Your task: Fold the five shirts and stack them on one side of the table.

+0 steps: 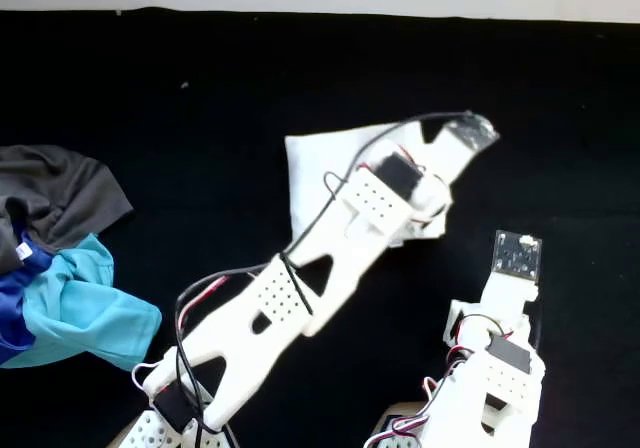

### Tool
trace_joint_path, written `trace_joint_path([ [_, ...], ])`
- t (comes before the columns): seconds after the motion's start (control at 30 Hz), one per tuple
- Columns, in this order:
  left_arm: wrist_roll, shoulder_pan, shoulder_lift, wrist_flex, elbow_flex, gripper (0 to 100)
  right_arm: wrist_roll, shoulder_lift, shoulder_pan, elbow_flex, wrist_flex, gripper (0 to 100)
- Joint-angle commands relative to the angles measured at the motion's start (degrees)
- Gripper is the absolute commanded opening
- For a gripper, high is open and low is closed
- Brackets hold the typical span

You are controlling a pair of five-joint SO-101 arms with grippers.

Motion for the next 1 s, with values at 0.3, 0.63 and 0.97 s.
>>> trace_joint_path([
  [0.3,0.4,4.2,-2.5,-7.2,-1.7,1,-0.1,-0.1,-0.4,0.7,-1.3,0.7],
  [0.63,0.4,1.1,-21.4,14.3,-1.6,1,-0.1,-0.1,-0.4,0.7,-1.3,0.7],
  [0.97,0.4,-13.6,-39.2,14.8,14.6,1,-0.1,-0.1,-0.4,0.7,-1.3,0.7],
])
